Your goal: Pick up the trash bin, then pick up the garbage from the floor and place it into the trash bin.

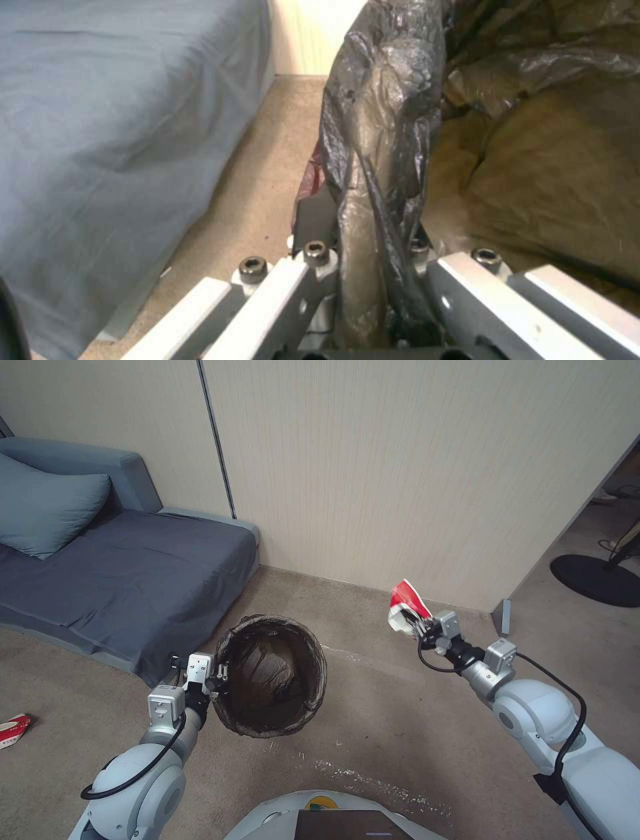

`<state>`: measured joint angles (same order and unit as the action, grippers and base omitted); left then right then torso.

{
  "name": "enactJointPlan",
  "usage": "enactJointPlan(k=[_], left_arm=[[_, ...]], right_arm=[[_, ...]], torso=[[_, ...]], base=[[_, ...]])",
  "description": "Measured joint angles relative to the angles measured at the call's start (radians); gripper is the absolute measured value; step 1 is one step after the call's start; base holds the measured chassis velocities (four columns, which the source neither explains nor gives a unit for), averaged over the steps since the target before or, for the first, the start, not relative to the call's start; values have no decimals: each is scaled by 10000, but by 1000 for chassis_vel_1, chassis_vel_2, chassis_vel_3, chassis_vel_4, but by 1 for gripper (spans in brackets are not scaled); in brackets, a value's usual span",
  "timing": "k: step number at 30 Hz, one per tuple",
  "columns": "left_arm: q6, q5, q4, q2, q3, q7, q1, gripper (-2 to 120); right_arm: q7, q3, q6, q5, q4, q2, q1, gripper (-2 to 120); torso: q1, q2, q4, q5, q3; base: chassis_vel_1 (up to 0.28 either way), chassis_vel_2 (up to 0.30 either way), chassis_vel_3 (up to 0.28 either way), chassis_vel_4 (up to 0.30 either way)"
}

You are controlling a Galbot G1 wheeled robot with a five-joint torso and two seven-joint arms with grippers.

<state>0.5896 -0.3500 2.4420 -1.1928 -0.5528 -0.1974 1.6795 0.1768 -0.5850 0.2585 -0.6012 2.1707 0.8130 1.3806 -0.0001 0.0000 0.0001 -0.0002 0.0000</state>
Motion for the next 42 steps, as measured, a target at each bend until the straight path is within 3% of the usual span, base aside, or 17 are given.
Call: enactJointPlan(k=[7, 15, 27, 42], left_arm=[[14, 71, -51, -19, 140, -7, -119, 3], [30, 157, -147, -71, 171, -19, -186, 3], [53, 211, -219, -145, 275, -19, -252, 3], [60, 187, -233, -150, 266, -13, -299, 3]], right_arm=[[-61, 1120, 681, -739, 921, -412, -1221, 0], [-694, 3895, 1474, -1853, 1545, -480, -3819, 0], [-1217, 6974, 1800, -2264, 1639, -310, -5541, 0], [-1581, 8404, 2081, -2068, 1298, 155, -6114, 4]], torso=[[0, 0, -1, 0, 0], [0, 0, 0, 0, 1], [0, 0, -2, 0, 1], [0, 0, -2, 1, 1]], base=[[0, 0, 0, 0], [0, 0, 0, 0], [0, 0, 0, 0], [0, 0, 0, 0]])
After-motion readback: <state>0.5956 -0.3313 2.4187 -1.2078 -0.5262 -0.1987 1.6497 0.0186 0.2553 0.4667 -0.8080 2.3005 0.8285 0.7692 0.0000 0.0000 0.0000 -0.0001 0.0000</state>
